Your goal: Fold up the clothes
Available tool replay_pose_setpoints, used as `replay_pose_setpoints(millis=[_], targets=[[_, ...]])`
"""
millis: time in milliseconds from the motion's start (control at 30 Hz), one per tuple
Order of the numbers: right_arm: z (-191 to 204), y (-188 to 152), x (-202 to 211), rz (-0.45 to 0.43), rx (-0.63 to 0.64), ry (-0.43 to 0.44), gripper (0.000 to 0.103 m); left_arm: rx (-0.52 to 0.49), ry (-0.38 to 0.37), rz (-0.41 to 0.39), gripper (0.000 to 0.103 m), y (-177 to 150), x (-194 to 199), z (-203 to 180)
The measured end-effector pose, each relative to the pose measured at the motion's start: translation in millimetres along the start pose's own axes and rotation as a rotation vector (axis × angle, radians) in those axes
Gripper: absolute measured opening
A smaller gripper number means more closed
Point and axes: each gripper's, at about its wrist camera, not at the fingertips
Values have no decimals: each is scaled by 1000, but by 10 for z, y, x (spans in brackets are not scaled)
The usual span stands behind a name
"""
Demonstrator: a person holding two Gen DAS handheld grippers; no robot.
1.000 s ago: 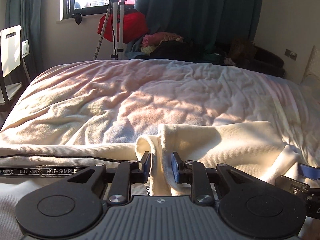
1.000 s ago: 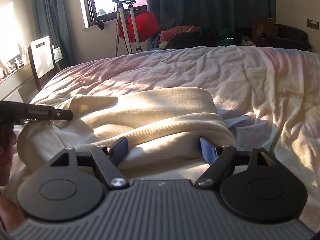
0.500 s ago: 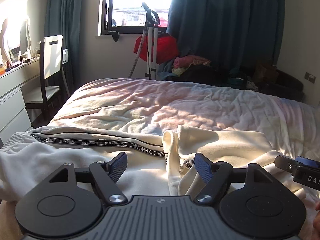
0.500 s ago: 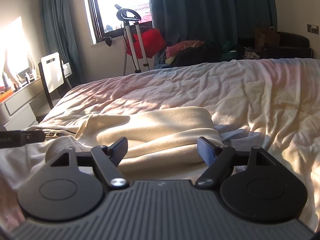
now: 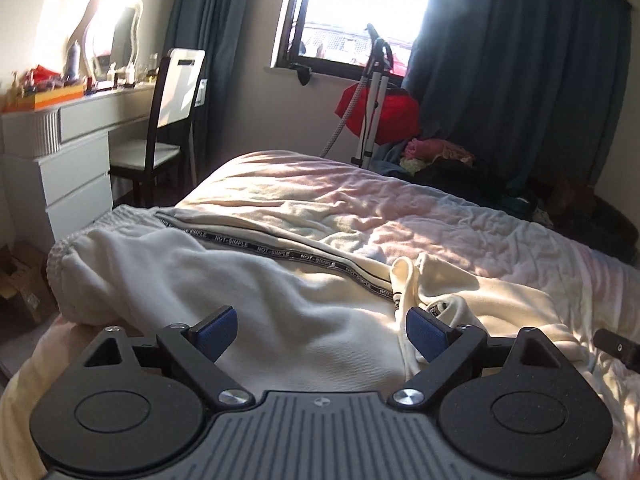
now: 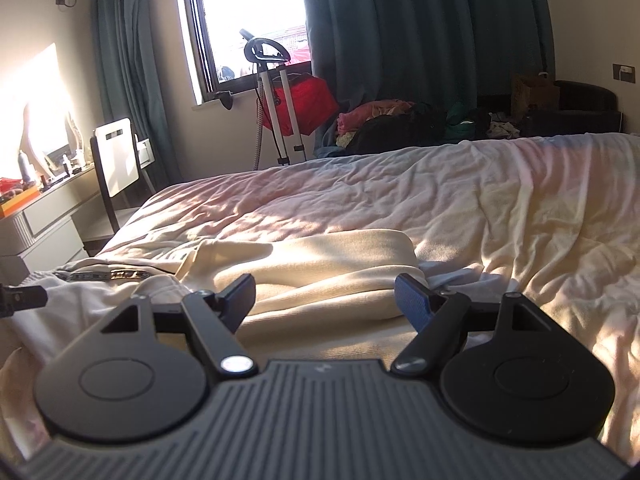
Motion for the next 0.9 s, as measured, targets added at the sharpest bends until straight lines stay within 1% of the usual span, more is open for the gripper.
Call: replay_pose_setpoints(millis=[100,133,167,233,267,333,433,467,500,533,567,633,733,833,900], targets=[[-11,-13,-19,9,-3,5,79,167,31,105,93,60,-162,378],[-12,-18,-24,12,-4,8,79,234,40,137,93,78,-216,511],[-12,-24,-28,14,-5,11,79,331,37,175,93,94,-281,685],[-15,-38,-34,21,-8,16,79,509,-23,222,93,100,-369,969],[-20,-45,-37,25,-10,18,79,580,-47,238,93,105,-408,1087],[-36,-57,-46,36,-20,24,79,634,-32,252,94,136,-480,1232],[-49,-71,-55,49,-37,39,79,663,44,261,94,156,-610,1379],[-49,-72,-62,51,-40,43,79,678,54,273,94,154,-666,1423],[-44,-74,-76,55,-39,47,79,711,53,291,93,145,-742,1481],[-33,-77,-96,60,-36,52,79,753,35,299,93,134,-820,1530],[-20,-81,-118,64,-30,56,79,784,21,296,92,139,-902,1556],[17,-89,-176,69,-8,59,79,808,32,285,89,149,-1040,1549],[89,-94,-285,66,25,92,79,837,50,270,86,146,-1226,1533],[153,-113,-441,72,44,126,79,851,74,252,78,126,-1369,1507],[151,-160,-595,103,32,149,79,824,101,215,62,151,-1349,1488]])
Point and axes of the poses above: each gripper's, at about its wrist camera, not at the fingertips, and x roughly against the way its jaws point, z to its left, y to its top, and after that the axes turned 13 degrees about y, right-handed
